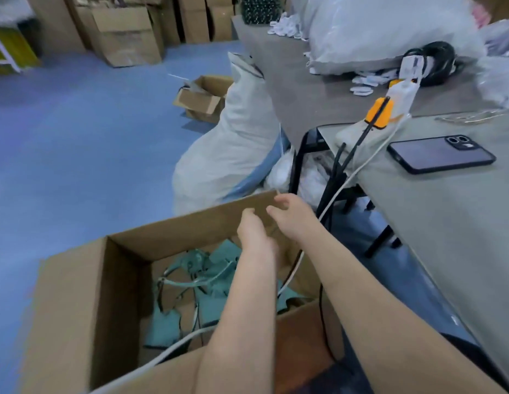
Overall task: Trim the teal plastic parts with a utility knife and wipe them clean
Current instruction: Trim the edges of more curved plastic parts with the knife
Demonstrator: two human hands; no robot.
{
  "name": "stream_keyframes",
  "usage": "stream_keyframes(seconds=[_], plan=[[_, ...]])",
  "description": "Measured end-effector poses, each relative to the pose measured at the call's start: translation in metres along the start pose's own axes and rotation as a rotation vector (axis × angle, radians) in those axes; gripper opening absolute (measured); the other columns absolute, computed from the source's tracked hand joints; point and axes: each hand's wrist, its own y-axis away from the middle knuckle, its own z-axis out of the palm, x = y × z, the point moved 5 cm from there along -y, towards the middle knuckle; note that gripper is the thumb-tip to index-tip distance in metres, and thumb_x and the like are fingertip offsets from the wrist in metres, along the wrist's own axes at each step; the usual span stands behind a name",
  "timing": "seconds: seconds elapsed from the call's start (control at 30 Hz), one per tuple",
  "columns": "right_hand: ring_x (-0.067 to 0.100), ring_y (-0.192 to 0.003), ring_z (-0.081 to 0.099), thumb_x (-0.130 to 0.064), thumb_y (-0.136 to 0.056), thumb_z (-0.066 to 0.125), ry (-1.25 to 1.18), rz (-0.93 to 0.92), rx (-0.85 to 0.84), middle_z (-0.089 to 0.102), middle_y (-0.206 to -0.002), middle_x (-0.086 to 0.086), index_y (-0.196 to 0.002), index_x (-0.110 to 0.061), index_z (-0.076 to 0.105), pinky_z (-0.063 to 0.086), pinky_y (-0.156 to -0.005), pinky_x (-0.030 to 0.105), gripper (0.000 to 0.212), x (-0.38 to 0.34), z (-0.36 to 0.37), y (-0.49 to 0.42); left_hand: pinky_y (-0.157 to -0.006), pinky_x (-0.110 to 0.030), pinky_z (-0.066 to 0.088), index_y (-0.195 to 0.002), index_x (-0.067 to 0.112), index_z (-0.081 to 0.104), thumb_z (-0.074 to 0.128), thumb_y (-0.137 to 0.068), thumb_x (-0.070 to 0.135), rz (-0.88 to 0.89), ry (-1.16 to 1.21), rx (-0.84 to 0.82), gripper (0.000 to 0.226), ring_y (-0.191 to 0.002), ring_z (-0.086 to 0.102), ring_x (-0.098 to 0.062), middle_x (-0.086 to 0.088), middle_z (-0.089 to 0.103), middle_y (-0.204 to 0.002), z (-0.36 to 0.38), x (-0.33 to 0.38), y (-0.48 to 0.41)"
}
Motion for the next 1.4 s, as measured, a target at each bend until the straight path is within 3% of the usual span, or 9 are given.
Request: stream_keyframes(seconds=[0.23, 0.47, 0.6, 0.7, 0.93, 1.07, 1.17, 1.3, 1.4], plan=[[-0.001, -0.058, 0.062, -0.006, -0.100, 0.048, -0.591, -0.126, 0.365, 0.064, -0.082, 0.001, -0.112, -0.005, 0.061, 0.051, -0.065, 0.018, 0.018, -0.006, -0.143, 0.071, -0.048, -0.018, 0.038, -0.082, 0.014, 0.051, 0.045, -0.093, 0.012, 0.396, -0.148, -0.429, 0.012, -0.049, 0.053, -0.003, 0.007, 0.050, -0.068, 0.137, -0.010, 0.116], [0.005, -0.069, 0.065, -0.014, -0.103, 0.043, -0.666, -0.113, 1.098, 0.070, -0.072, -0.010, -0.111, -0.019, 0.051, 0.050, -0.073, 0.023, 0.013, 0.075, -0.330, 0.266, -0.039, -0.006, 0.038, -0.090, 0.017, 0.054, 0.045, -0.097, 0.014, 0.061, -0.363, -1.141, 0.012, -0.043, 0.055, 0.010, 0.008, 0.054, -0.083, 0.228, -0.179, 0.324], [0.010, -0.092, 0.063, -0.019, -0.101, 0.047, -0.667, 0.090, 1.518, 0.065, -0.105, -0.001, -0.119, -0.019, 0.053, 0.048, -0.086, 0.028, 0.019, 0.147, -0.366, 0.404, -0.082, -0.022, 0.043, -0.088, 0.022, 0.052, 0.047, -0.097, 0.014, -0.142, -0.668, -1.431, 0.013, -0.088, 0.057, -0.006, 0.009, 0.054, -0.087, 0.207, -0.301, 0.430], [0.014, -0.111, 0.054, -0.020, -0.099, 0.051, -0.656, 0.315, 1.781, 0.059, -0.112, -0.004, -0.125, -0.015, 0.056, 0.043, -0.105, 0.036, 0.027, 0.199, -0.367, 0.496, -0.078, -0.029, 0.040, -0.083, 0.023, 0.050, 0.050, -0.095, 0.015, -0.320, -0.912, -1.584, 0.015, -0.087, 0.052, -0.013, 0.009, 0.052, -0.083, 0.166, -0.382, 0.492], [0.020, -0.102, 0.050, -0.013, -0.099, 0.045, -0.903, 0.470, 2.110, 0.050, -0.116, 0.006, -0.134, -0.008, 0.048, 0.045, -0.100, 0.037, 0.035, 0.297, -0.353, 0.622, -0.077, -0.028, 0.038, -0.114, 0.017, 0.054, 0.057, -0.092, 0.024, -0.565, -1.265, -1.747, 0.023, -0.097, 0.050, -0.015, 0.003, 0.055, -0.103, 0.082, -0.518, 0.582], [0.014, -0.060, 0.036, -0.005, -0.097, 0.039, -0.948, 0.462, 2.224, 0.044, -0.072, 0.007, -0.104, -0.013, 0.052, 0.032, -0.058, 0.029, 0.016, 0.330, -0.369, 0.645, -0.083, -0.031, 0.045, -0.142, 0.011, 0.036, 0.057, -0.091, 0.020, -0.407, -1.335, -1.796, 0.057, -0.106, 0.056, -0.023, -0.011, 0.051, -0.133, 0.070, -0.563, 0.603], [0.018, -0.072, 0.049, -0.001, -0.096, 0.038, -0.938, 0.366, 2.249, 0.058, -0.088, 0.012, -0.111, -0.007, 0.056, 0.041, -0.072, 0.032, 0.024, 0.346, -0.387, 0.649, -0.088, -0.023, 0.033, -0.147, 0.012, 0.029, 0.057, -0.090, 0.018, -0.177, -1.258, -1.863, 0.064, -0.126, 0.046, -0.022, -0.007, 0.040, -0.147, 0.082, -0.585, 0.621], [0.036, -0.110, 0.059, 0.001, -0.097, 0.037, -0.980, 0.301, 2.230, 0.060, -0.124, 0.025, -0.130, 0.008, 0.049, 0.048, -0.095, 0.041, 0.036, 0.362, -0.405, 0.652, -0.083, -0.022, 0.035, -0.133, 0.009, 0.045, 0.061, -0.091, 0.024, -0.034, -1.169, -1.930, 0.048, -0.105, 0.053, -0.019, -0.001, 0.053, -0.119, 0.096, -0.603, 0.649], [0.018, -0.077, 0.055, -0.001, -0.097, 0.037, -0.970, 0.317, 2.235, 0.058, -0.095, 0.012, -0.108, -0.003, 0.050, 0.045, -0.068, 0.026, 0.017, 0.373, -0.412, 0.655, -0.083, -0.031, 0.046, -0.112, 0.002, 0.053, 0.061, -0.092, 0.028, -0.250, -1.212, -1.801, 0.034, -0.095, 0.058, -0.022, -0.006, 0.061, -0.102, 0.102, -0.621, 0.656]])
